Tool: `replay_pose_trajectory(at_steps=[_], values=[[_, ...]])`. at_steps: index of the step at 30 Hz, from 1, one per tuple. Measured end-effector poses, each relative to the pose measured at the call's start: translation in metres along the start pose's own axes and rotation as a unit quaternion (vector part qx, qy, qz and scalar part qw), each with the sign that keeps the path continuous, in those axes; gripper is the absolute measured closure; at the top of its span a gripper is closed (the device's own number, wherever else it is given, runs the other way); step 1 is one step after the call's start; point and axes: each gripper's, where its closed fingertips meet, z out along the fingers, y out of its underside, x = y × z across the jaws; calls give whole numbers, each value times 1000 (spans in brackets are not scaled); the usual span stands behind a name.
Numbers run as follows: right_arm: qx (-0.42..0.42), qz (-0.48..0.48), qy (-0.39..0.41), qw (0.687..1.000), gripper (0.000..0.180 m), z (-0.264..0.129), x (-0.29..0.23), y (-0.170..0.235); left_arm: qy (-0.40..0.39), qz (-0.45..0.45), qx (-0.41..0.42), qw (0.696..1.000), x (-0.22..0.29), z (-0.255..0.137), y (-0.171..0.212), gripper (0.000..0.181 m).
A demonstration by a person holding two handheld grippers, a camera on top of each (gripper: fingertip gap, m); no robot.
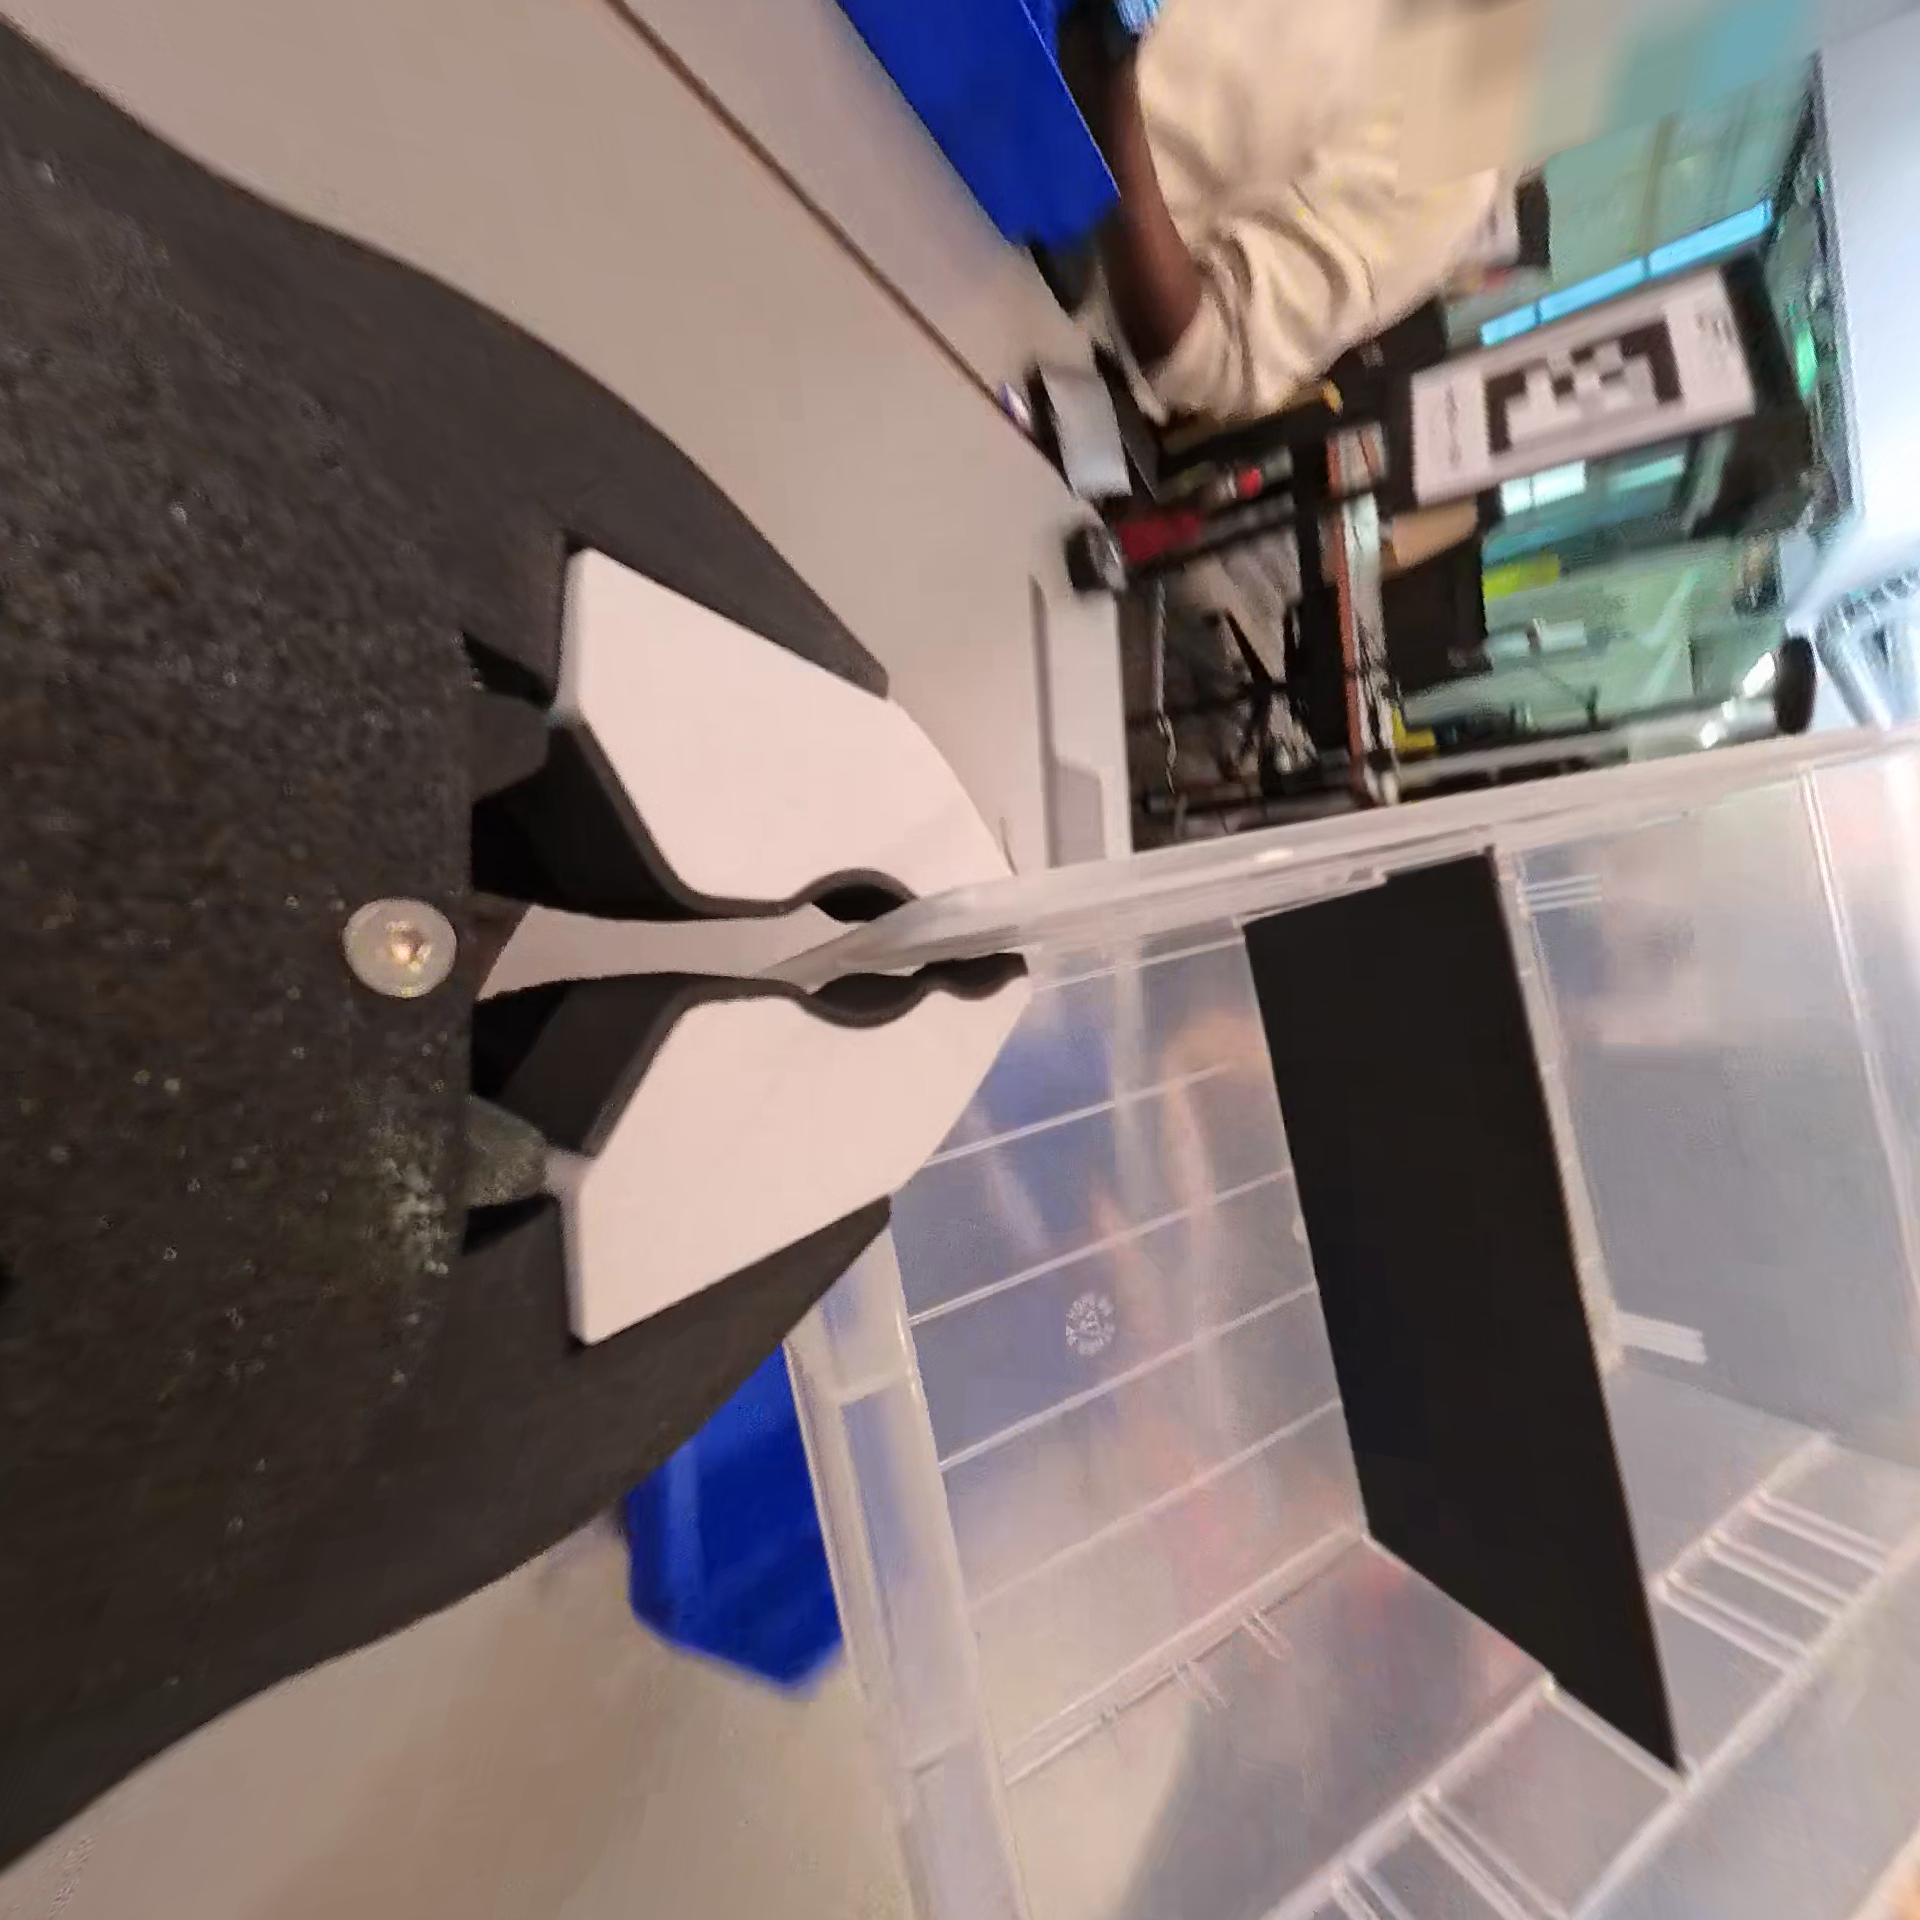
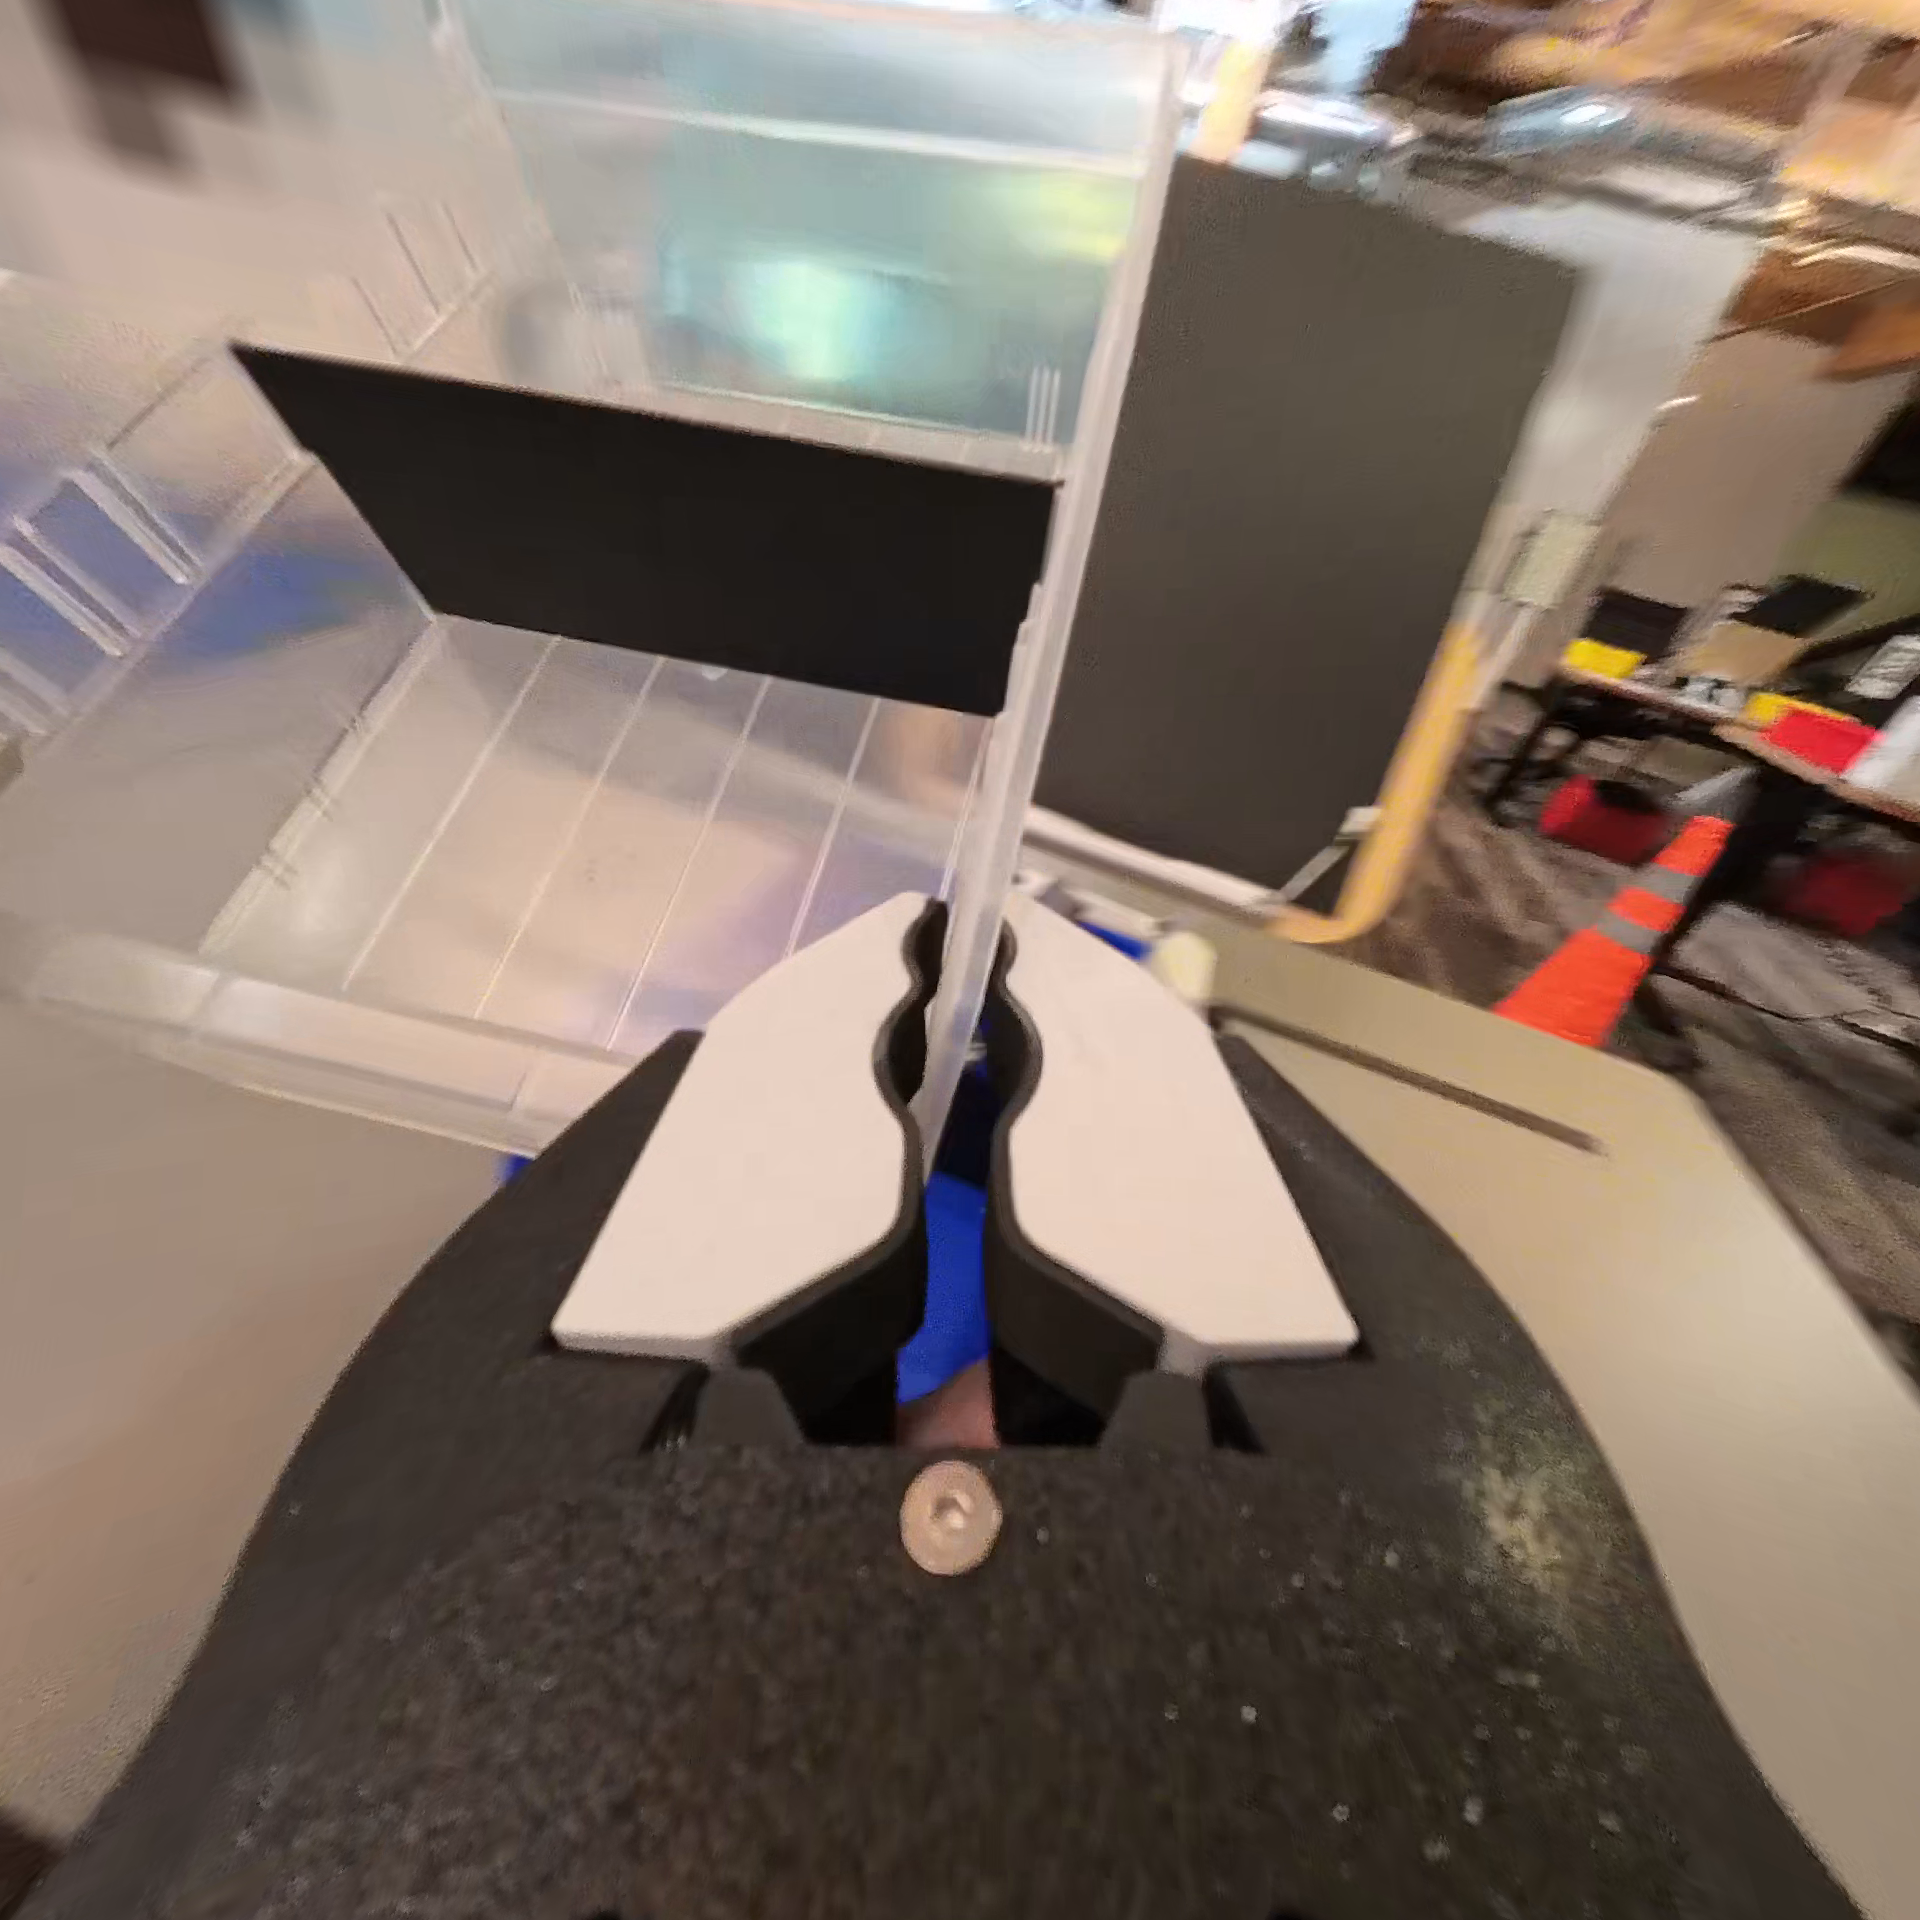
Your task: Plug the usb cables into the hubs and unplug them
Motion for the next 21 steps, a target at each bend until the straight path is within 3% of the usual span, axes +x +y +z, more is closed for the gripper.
replay_pose_trajectory(at_steps=[4,7,10,12,17,21], values=[[-14,-9,98,995,175,-21,133,-3,102,-52,-1,993,126,46,-39,176],[-37,-12,146,989,175,-39,235,19,162,-36,-26,986,234,84,-37,177],[-114,0,202,973,175,-48,330,78,190,-8,-61,980,337,112,-7,176],[-185,0,218,958,174,-51,375,138,202,4,-114,973,392,128,33,177],[-247,104,156,951,176,-41,405,262,194,26,-207,959,445,143,123,176],[-261,117,112,952,176,-21,396,292,178,35,-224,957,436,144,147,174]])
